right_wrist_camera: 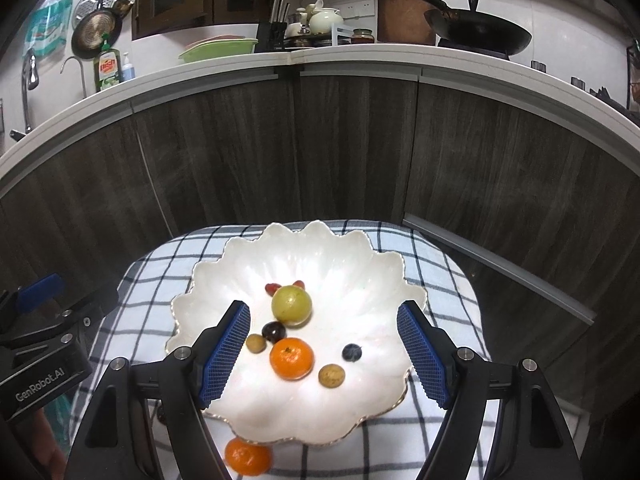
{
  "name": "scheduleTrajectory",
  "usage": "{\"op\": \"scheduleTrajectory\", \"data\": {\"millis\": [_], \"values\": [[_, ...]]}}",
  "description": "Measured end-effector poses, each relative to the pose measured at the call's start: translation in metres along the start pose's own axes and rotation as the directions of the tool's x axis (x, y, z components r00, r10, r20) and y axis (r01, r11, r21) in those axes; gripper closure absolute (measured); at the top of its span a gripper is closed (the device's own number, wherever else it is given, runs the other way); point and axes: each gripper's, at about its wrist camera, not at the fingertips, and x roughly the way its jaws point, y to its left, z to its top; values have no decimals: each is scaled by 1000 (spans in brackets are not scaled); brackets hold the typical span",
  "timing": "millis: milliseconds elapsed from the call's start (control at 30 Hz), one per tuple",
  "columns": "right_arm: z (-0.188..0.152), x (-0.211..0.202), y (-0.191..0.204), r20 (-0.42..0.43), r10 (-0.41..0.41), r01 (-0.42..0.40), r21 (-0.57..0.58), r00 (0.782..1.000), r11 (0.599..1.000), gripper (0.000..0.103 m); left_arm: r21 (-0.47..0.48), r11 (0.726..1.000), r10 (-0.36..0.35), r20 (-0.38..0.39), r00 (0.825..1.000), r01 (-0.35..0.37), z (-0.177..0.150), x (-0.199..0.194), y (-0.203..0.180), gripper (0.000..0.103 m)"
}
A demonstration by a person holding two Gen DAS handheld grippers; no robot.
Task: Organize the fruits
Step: 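Withdraw both open tools from the bowl toward the dark plum and mandarin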
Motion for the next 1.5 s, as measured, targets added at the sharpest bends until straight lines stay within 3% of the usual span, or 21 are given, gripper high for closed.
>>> {"op": "scheduleTrajectory", "data": {"millis": [767,1500], "values": [[-42,-25,25,-3,8,-8,-1,1000,1000,26,61,998,-22,3,1000,22,-41,-18,20,17],[-95,-13,49,-60,6,-9,-44,998,999,26,122,991,-46,-66,997,54,-95,9,28,17]]}}
